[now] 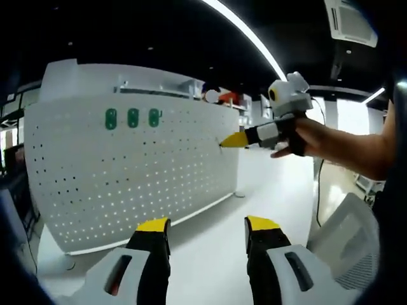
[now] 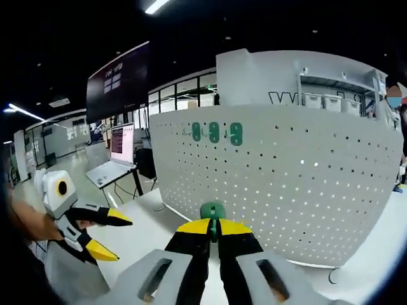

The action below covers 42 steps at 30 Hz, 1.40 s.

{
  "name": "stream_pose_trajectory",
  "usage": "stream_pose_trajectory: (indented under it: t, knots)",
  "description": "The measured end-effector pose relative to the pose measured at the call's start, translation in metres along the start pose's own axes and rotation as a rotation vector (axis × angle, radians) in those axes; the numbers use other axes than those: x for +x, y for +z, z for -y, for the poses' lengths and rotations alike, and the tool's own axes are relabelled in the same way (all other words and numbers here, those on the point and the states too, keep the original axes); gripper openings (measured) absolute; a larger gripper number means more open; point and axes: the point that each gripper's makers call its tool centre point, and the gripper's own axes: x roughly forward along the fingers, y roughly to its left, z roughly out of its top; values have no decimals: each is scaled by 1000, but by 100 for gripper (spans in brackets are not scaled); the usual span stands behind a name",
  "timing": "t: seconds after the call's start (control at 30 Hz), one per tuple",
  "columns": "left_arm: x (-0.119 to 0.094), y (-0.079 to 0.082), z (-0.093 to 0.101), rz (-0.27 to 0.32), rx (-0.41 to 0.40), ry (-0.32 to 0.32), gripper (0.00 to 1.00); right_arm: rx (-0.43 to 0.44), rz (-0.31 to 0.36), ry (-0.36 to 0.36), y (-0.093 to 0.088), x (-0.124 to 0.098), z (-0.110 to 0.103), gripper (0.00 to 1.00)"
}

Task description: Insert the hook assembly into the mounting plate slot until the hook locks in place.

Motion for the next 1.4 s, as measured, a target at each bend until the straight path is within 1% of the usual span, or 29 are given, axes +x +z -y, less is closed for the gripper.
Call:
stream_pose_trajectory:
  t: [0.1,0.2,0.43,0.67,0.87,0.93,1.13,1.33,1.4]
  knots:
    - [-1,-1,0,2,-3,1,47,-2,25,-30,9,4,5,2]
    - [-2,-2,-1,3,-8,4,47,5,56,-47,21,7,10,2]
    - [-5,-5,-5,-1,-15,12,47,-3,98,-75,43,15,16,2]
    - [-5,-6,-6,1,-20,13,47,-1,151,-140,67,26,32,2]
    - [-6,-8,-8,-3,-23,16,47,11,192,-177,75,36,38,2]
    - [-7,-9,-9,-4,-26,16,47,0,202,-197,77,38,41,2]
    - [-6,-12,-10,-14,-28,14,47,1,235,-247,81,48,51,2]
    - [-6,-13,-13,-18,-30,14,46,15,266,-281,86,57,60,2]
    - [-6,-14,-14,-20,-30,14,46,34,287,-288,89,59,62,2]
